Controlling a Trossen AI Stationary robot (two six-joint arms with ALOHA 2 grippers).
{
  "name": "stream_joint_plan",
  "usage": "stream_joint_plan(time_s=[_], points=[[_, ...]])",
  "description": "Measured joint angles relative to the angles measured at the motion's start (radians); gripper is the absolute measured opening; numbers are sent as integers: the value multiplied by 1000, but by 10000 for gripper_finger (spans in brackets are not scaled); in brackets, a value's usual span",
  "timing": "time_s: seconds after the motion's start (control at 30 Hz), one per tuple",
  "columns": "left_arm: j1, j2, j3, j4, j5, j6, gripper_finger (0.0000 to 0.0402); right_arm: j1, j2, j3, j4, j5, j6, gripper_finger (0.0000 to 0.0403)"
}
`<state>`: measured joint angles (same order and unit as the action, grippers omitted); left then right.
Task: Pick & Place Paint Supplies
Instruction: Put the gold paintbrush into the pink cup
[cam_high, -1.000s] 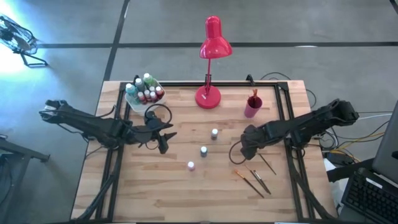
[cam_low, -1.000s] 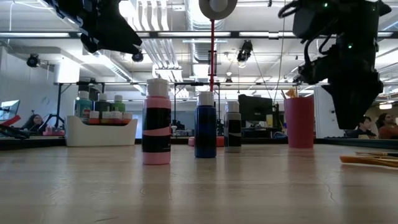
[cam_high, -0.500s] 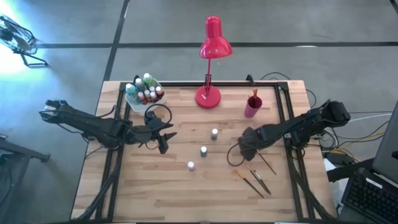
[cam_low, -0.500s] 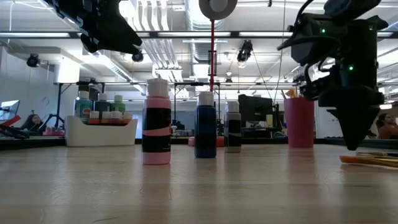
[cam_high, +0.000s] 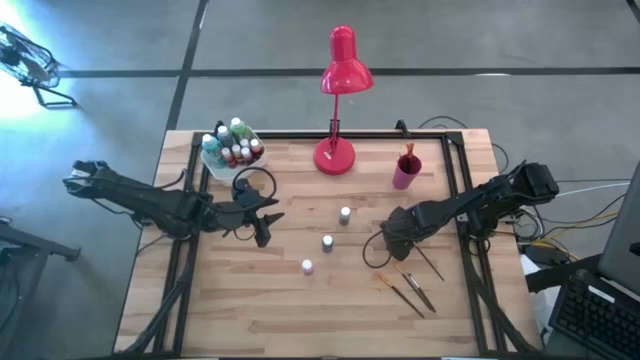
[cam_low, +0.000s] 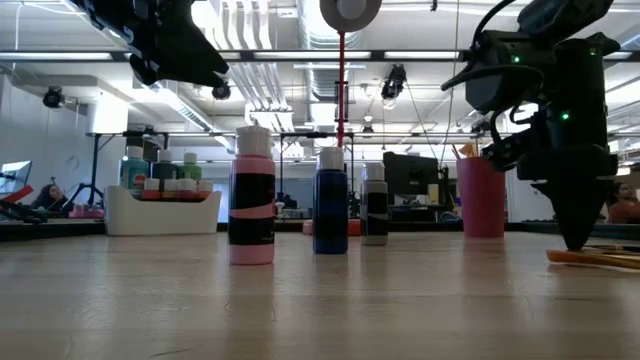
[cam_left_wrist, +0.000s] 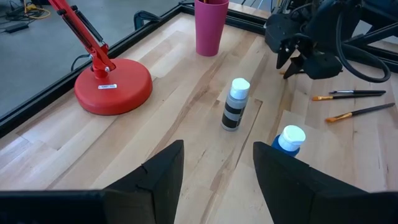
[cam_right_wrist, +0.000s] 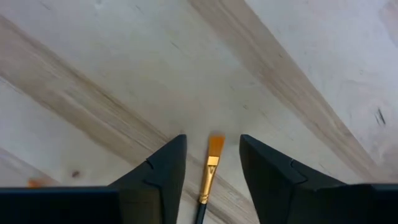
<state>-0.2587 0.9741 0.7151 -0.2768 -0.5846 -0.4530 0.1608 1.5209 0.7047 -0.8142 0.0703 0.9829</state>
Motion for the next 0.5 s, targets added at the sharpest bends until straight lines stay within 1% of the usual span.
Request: stream_joint_plan(time_s=[0.23,0.5], points=[[0,0,0,0,0,0,197,-2,-8,-16,18,-8,-37,104],[0,0,0,0,0,0,197,-6,-14,-57,72,-35,-25,58]])
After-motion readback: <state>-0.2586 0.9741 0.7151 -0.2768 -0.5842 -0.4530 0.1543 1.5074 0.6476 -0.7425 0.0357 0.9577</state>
